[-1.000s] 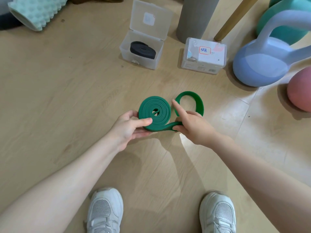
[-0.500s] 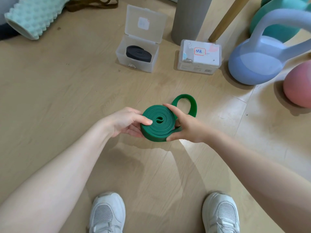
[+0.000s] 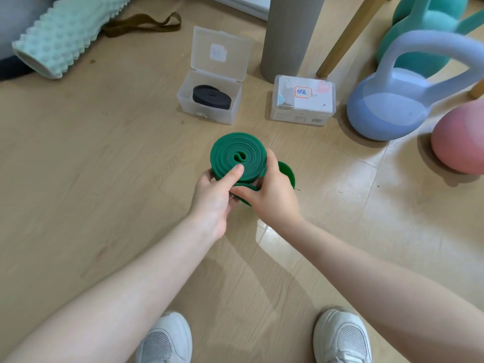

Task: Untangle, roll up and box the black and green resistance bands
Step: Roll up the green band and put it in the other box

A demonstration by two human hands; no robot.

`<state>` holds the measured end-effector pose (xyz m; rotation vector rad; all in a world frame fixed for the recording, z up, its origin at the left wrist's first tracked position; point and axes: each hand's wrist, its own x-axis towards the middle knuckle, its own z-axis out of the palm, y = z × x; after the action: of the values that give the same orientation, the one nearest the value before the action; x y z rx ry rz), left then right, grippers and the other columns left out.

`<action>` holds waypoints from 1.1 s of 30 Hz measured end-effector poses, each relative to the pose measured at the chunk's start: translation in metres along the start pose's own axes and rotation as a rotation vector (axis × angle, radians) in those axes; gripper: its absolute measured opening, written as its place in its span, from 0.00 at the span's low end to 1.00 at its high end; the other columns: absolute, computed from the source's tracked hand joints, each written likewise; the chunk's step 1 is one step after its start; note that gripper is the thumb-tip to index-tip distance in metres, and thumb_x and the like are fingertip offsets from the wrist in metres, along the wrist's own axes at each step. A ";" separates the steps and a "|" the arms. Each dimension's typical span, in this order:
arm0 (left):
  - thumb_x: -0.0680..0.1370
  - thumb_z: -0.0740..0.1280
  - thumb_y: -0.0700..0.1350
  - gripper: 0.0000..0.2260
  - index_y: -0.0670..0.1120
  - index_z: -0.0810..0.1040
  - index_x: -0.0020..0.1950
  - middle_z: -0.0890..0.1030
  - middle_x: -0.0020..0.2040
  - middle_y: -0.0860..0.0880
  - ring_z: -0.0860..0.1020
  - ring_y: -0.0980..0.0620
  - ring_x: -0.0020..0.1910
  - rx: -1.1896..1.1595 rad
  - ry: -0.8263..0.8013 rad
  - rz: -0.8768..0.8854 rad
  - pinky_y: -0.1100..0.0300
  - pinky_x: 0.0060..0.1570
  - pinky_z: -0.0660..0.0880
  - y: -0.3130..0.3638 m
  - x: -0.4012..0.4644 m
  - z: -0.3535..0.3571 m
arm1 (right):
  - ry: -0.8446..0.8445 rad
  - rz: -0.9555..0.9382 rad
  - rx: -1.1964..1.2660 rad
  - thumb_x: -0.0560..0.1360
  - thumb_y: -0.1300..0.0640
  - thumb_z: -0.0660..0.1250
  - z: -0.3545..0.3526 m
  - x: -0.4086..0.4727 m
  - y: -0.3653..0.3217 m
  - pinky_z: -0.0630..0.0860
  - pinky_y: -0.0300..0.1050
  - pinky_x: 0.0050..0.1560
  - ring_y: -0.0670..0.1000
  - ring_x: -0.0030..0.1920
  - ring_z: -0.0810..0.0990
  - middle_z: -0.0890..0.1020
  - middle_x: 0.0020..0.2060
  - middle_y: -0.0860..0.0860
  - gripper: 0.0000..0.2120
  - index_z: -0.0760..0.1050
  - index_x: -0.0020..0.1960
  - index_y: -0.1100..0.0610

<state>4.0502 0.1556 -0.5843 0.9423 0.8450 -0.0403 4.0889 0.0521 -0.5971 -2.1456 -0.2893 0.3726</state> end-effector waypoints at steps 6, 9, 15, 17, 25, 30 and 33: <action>0.75 0.67 0.39 0.07 0.44 0.77 0.53 0.83 0.51 0.44 0.82 0.47 0.49 -0.073 -0.017 -0.050 0.54 0.53 0.78 0.003 -0.001 -0.006 | 0.006 0.032 -0.047 0.66 0.46 0.74 0.000 -0.002 0.001 0.75 0.45 0.35 0.46 0.34 0.78 0.76 0.32 0.44 0.34 0.61 0.65 0.52; 0.75 0.67 0.38 0.07 0.44 0.78 0.52 0.83 0.50 0.44 0.82 0.47 0.49 -0.062 0.001 -0.058 0.54 0.51 0.78 0.005 0.001 -0.010 | -0.048 0.052 0.031 0.65 0.48 0.76 -0.001 0.003 0.007 0.72 0.34 0.32 0.43 0.32 0.76 0.76 0.31 0.45 0.36 0.60 0.66 0.53; 0.74 0.67 0.37 0.08 0.45 0.78 0.52 0.84 0.49 0.46 0.83 0.51 0.46 -0.023 -0.034 -0.035 0.55 0.49 0.78 0.008 0.004 -0.021 | -0.380 0.088 0.078 0.66 0.56 0.76 -0.013 0.003 0.031 0.71 0.35 0.47 0.49 0.45 0.78 0.79 0.40 0.48 0.42 0.56 0.72 0.54; 0.74 0.67 0.37 0.08 0.45 0.78 0.52 0.83 0.50 0.46 0.83 0.51 0.46 0.020 -0.072 0.001 0.57 0.46 0.79 0.007 0.003 -0.020 | -0.421 0.051 -0.065 0.67 0.53 0.75 -0.015 0.006 0.031 0.70 0.36 0.42 0.49 0.43 0.77 0.79 0.40 0.48 0.26 0.69 0.61 0.55; 0.75 0.65 0.35 0.10 0.44 0.77 0.54 0.82 0.52 0.45 0.81 0.49 0.51 -0.060 -0.044 0.080 0.53 0.55 0.77 0.017 0.008 -0.020 | -0.442 -0.245 -0.516 0.72 0.48 0.68 -0.011 0.016 0.017 0.70 0.47 0.35 0.52 0.33 0.69 0.74 0.36 0.51 0.14 0.73 0.37 0.58; 0.76 0.64 0.35 0.09 0.46 0.75 0.53 0.79 0.47 0.46 0.78 0.51 0.43 -0.164 -0.050 0.111 0.59 0.49 0.77 0.019 0.010 -0.020 | 0.026 -0.804 -0.911 0.68 0.56 0.61 -0.004 0.014 0.018 0.65 0.41 0.29 0.53 0.32 0.75 0.77 0.32 0.49 0.08 0.77 0.34 0.55; 0.77 0.63 0.35 0.09 0.45 0.74 0.55 0.80 0.47 0.47 0.79 0.51 0.44 -0.206 -0.065 0.099 0.57 0.53 0.77 0.019 0.010 -0.022 | -0.083 -0.677 -0.730 0.72 0.59 0.59 -0.002 0.011 0.024 0.70 0.44 0.32 0.57 0.34 0.78 0.81 0.37 0.52 0.09 0.78 0.45 0.58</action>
<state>4.0506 0.1867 -0.5847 0.7833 0.7260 0.0997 4.1015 0.0408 -0.6169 -2.5397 -1.3184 -0.0623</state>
